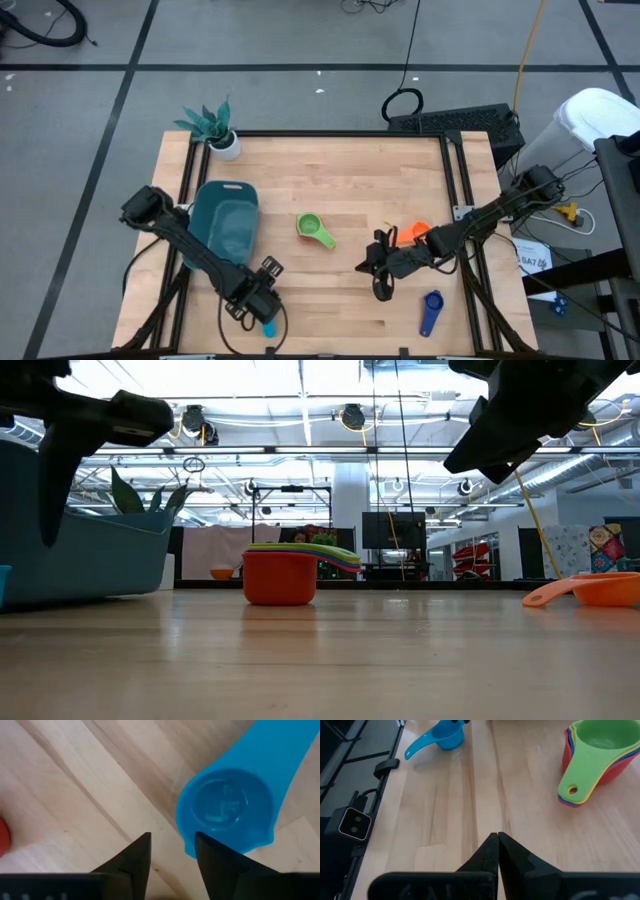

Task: Nest measuring cups in basket
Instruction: Stack the light blue measuring cup on top of the green measuring cup

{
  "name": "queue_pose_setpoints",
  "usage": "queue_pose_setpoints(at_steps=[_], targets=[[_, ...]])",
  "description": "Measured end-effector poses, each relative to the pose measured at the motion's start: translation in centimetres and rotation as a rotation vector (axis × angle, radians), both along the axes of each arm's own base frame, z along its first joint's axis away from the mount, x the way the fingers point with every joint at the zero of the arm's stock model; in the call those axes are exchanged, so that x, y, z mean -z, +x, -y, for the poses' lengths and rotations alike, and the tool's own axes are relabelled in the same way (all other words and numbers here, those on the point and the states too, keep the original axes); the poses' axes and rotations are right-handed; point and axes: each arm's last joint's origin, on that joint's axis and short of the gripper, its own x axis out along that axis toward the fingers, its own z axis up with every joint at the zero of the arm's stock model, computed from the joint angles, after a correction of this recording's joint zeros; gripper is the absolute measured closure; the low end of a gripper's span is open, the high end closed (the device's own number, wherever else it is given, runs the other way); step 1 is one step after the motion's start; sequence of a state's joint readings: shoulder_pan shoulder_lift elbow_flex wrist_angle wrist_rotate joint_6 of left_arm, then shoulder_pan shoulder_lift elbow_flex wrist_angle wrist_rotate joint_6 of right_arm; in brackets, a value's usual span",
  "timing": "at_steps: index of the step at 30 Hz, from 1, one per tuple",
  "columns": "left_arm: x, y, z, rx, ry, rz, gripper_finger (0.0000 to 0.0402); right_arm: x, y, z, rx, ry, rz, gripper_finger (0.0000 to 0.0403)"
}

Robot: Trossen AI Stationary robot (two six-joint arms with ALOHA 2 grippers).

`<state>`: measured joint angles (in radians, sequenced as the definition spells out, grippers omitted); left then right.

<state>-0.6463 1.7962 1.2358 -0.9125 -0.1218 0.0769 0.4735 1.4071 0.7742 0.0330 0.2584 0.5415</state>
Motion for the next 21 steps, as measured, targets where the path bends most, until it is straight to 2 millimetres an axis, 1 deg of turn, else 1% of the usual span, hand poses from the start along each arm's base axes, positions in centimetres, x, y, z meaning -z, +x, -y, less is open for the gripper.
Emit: queue_pose_setpoints(at_steps=[6,10,14,21], targets=[[0.0,0.22,-0.01,-0.002,-0.065,-0.026,0.0288,0.04,-0.04,-0.01,0.009,0.009,-0.006,0.0403],[-0.02,0.31,0.17,0.005,-0.085,-0.018,0.0302,0.04,-0.04,-0.01,0.009,0.009,-0.006,0.0403],[-0.03,0.32,0.37,0.01,-0.092,-0.009,0.0299,0.04,-0.04,-0.01,0.008,0.01,-0.006,0.0403],[0.55,0.48,0.54,0.0,-0.097,-0.025,0.0272,0.03,-0.05,-0.04,0.011,0.016,-0.007,0.0403]])
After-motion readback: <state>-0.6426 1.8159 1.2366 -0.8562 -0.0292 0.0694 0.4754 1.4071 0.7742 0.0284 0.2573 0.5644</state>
